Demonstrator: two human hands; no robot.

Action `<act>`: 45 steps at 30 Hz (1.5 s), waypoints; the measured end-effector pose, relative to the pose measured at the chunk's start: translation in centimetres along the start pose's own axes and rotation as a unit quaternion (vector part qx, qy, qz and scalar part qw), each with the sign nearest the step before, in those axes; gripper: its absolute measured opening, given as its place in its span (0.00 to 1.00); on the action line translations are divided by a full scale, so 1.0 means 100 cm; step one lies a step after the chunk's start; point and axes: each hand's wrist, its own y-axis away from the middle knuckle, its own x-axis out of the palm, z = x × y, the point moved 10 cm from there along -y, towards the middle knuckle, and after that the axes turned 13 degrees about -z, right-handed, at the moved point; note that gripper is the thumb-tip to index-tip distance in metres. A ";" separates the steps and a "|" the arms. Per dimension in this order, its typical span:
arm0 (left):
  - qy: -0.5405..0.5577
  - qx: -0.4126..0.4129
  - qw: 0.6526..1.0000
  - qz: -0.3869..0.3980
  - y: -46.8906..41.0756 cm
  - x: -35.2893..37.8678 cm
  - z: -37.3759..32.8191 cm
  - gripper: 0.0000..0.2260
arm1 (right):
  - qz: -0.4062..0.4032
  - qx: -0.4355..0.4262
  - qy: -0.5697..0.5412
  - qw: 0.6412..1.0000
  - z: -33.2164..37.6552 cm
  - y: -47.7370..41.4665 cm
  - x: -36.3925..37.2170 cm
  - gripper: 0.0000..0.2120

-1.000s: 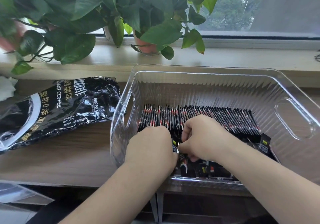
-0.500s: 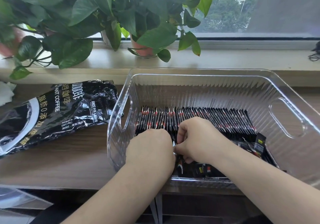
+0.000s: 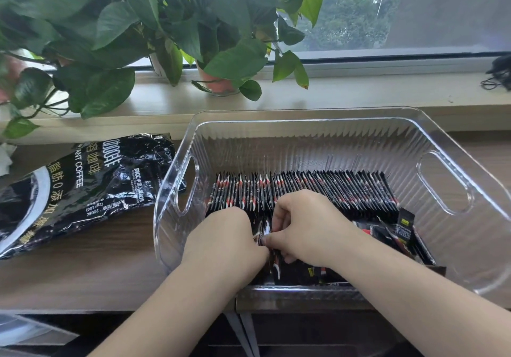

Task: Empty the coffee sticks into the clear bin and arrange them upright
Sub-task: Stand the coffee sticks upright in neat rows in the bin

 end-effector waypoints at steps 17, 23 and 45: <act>0.062 0.080 0.991 -0.083 0.027 -0.029 0.005 0.29 | 0.015 -0.009 -0.095 0.995 0.004 0.002 0.003 0.10; 0.031 0.090 0.995 -0.017 0.023 -0.020 -0.002 0.43 | 0.067 0.009 -0.075 0.995 0.002 0.006 0.013 0.11; -0.022 0.149 0.983 0.107 0.010 -0.002 -0.009 0.39 | 0.078 -0.007 -0.070 0.994 0.004 0.008 0.008 0.09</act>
